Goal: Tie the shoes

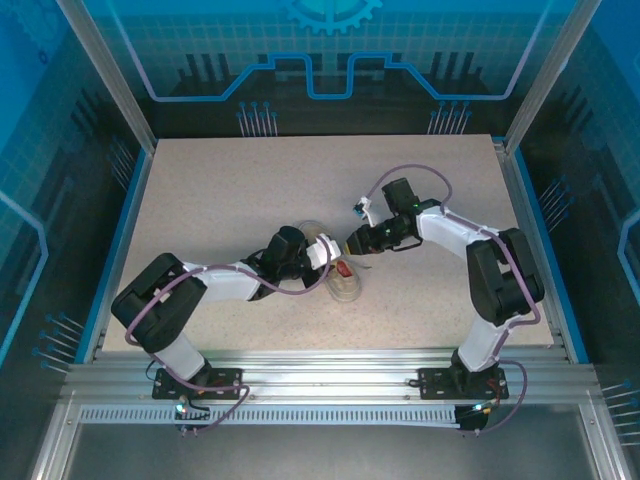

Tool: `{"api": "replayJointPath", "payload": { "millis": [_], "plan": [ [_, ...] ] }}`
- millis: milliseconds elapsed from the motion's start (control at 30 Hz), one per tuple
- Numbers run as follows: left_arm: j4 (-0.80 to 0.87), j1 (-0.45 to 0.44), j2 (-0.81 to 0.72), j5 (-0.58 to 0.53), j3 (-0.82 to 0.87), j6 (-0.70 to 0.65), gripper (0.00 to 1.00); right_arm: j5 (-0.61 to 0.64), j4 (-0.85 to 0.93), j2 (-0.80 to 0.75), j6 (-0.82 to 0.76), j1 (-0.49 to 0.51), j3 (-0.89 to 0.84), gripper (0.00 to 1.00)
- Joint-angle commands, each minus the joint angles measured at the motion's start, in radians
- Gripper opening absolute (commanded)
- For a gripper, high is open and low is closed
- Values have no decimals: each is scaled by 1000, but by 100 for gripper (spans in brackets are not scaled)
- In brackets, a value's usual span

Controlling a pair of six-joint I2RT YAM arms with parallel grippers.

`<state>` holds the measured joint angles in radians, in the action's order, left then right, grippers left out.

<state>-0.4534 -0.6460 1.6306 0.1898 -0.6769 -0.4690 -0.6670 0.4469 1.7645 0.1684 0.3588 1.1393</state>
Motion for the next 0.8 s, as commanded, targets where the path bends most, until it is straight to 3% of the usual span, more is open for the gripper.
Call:
{"api": "replayJointPath", "payload": {
  "millis": [0, 767],
  "plan": [
    [-34, 11, -39, 15, -8, 32, 0, -63, -48, 18, 36, 8, 21, 27],
    [68, 51, -31, -10, -72, 56, 0, -238, -214, 88, 117, 29, -10, 27]
  ]
}}
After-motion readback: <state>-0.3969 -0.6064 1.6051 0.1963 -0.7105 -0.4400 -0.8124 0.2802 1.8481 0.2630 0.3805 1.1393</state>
